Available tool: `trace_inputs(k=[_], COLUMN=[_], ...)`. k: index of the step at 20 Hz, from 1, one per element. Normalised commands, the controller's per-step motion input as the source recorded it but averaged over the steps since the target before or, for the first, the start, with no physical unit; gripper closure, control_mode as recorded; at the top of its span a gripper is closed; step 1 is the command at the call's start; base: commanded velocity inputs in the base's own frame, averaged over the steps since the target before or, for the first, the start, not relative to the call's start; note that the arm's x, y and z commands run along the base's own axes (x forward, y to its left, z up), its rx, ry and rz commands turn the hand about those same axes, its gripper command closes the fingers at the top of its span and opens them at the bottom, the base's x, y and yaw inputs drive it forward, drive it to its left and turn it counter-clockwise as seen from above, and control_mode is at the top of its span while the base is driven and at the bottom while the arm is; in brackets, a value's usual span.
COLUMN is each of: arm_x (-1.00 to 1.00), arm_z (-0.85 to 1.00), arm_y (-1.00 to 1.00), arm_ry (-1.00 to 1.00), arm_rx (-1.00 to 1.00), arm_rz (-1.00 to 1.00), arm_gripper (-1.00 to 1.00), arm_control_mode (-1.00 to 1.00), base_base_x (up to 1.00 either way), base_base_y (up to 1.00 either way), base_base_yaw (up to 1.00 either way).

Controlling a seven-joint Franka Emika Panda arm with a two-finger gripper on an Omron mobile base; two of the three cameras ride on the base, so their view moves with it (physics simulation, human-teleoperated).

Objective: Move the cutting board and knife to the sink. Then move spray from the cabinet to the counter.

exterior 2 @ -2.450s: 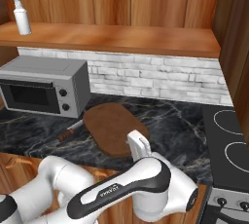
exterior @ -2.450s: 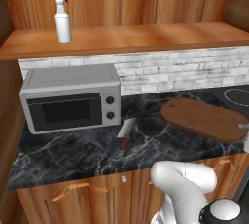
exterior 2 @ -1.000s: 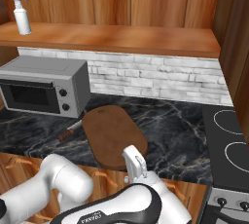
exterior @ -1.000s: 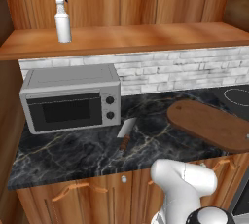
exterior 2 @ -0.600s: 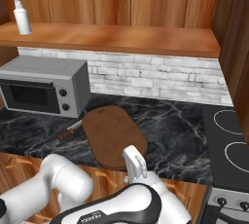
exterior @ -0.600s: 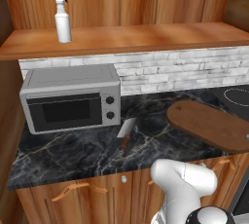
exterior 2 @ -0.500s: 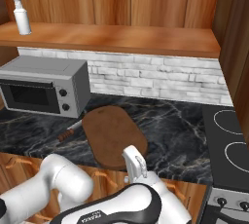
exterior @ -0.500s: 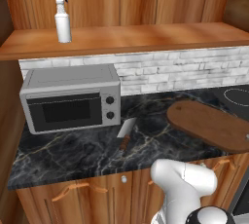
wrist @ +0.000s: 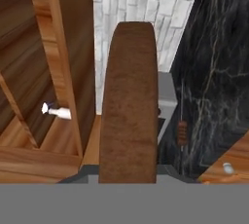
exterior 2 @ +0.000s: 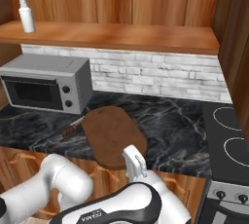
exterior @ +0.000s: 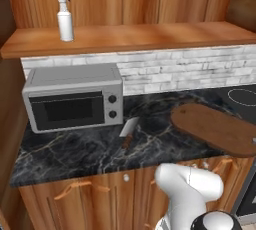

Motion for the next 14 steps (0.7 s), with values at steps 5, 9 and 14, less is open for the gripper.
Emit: trace_inputs(k=[5, 9, 14], arm_x=[0.00, 0.00, 0.00], arm_z=[0.00, 0.00, 0.00], arm_y=[0.00, 0.00, 0.00], arm_ry=[0.00, 0.00, 0.00], arm_rx=[0.00, 0.00, 0.00], arm_rz=[0.00, 0.00, 0.00], arm_gripper=[1.00, 1.00, 1.00], arm_control_mode=[1.00, 1.00, 1.00], base_base_x=[-0.68, -0.49, -0.13], base_base_y=[0.00, 0.00, 0.08], base_base_yaw=[0.00, -0.23, -0.87])
